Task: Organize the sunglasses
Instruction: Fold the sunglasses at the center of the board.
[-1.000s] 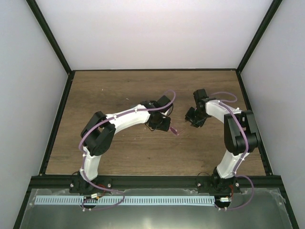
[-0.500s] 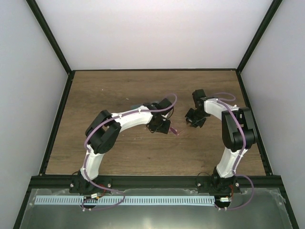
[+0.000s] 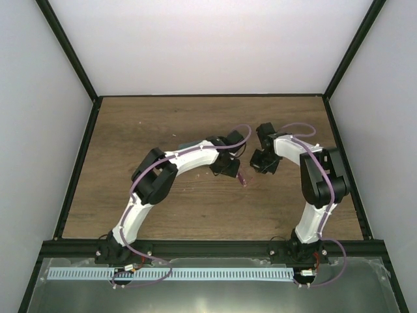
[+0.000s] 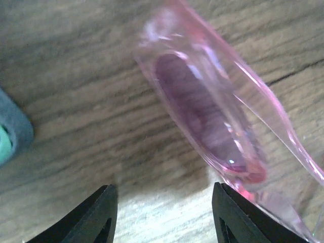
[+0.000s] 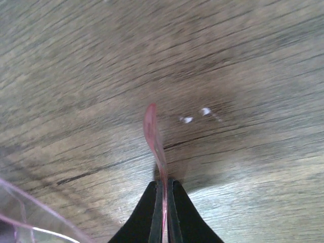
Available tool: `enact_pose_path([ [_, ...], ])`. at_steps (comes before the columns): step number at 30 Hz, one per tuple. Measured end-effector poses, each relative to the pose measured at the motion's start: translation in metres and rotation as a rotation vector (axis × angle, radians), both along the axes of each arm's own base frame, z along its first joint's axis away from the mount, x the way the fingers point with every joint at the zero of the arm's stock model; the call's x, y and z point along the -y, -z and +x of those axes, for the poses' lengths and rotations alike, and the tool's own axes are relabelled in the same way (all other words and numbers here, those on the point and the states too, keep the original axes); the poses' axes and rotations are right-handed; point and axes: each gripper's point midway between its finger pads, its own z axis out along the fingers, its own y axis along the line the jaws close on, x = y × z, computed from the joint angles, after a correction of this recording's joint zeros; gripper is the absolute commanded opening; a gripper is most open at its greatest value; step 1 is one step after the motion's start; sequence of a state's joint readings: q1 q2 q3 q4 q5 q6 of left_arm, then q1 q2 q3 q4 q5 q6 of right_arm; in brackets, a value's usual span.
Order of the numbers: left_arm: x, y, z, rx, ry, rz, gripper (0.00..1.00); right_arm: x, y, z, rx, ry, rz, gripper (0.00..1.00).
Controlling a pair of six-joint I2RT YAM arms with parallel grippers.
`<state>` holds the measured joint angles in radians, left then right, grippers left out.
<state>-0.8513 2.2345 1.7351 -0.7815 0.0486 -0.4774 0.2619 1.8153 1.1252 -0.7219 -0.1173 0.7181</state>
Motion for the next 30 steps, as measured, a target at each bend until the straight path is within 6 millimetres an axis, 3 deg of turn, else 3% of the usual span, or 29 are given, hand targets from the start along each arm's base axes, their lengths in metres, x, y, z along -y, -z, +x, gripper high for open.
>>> enact_pose_path([
  [5, 0.009, 0.0, 0.013, 0.027, 0.009, 0.006, 0.59, -0.014, 0.0, -0.004, 0.02, -0.099, -0.028, 0.01],
  [11, 0.012, -0.001, 0.013, 0.024, 0.016, -0.004, 0.62, -0.034, -0.001, -0.007, 0.05, -0.188, 0.031, 0.01],
  [16, 0.015, -0.001, 0.013, 0.003, 0.019, -0.036, 0.64, -0.048, -0.001, -0.009, 0.075, -0.23, 0.109, 0.14],
  [21, 0.015, -0.002, 0.013, -0.012, 0.013, -0.067, 0.64, -0.051, -0.003, -0.012, 0.09, -0.242, 0.135, 0.25],
  [26, 0.014, -0.003, 0.012, 0.0, 0.015, -0.08, 0.64, -0.045, -0.005, -0.022, 0.076, -0.237, 0.114, 0.29],
  [30, 0.013, -0.003, 0.012, 0.008, 0.017, -0.085, 0.64, -0.045, -0.019, -0.027, 0.09, -0.237, 0.112, 0.3],
])
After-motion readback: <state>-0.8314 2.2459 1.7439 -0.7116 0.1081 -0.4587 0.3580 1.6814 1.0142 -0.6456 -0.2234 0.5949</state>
